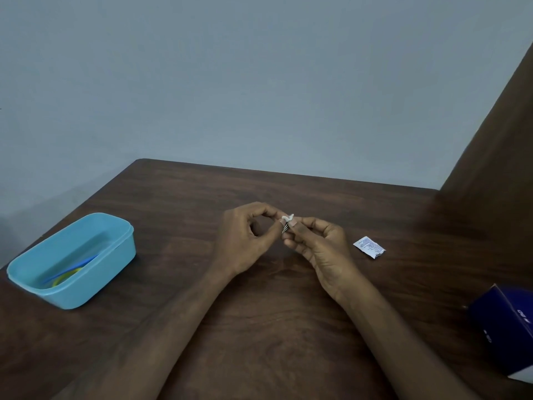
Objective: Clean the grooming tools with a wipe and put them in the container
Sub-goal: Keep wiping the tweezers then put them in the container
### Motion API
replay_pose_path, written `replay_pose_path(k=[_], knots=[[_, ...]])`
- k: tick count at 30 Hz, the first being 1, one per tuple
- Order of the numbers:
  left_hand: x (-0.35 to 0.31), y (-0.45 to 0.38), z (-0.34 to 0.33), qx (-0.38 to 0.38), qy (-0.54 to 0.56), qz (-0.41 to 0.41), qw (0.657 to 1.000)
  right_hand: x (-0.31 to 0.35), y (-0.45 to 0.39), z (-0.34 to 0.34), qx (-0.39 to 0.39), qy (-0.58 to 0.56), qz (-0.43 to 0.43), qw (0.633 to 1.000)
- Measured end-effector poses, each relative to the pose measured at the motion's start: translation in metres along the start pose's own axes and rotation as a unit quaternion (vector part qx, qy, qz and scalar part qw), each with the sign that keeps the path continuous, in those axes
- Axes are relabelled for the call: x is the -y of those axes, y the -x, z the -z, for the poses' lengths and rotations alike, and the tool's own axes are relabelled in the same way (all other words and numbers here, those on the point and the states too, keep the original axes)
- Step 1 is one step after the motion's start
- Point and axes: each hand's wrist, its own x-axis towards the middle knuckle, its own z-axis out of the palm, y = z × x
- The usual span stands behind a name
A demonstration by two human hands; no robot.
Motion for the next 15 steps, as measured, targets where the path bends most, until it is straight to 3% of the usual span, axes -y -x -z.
replay_pose_path(k=[10,15], knots=[[-0.001,0.0011,-0.001,0.049,-0.032,0.011,0.998,0.0086,-0.0054,0.0055,-0.078,-0.101,0.006,0.992],[0.0086,-0.0033,-0.0015,-0.035,-0.046,0.089,0.994,0.0034,-0.0052,0.0007,-0.055,-0.067,0.001,0.996]])
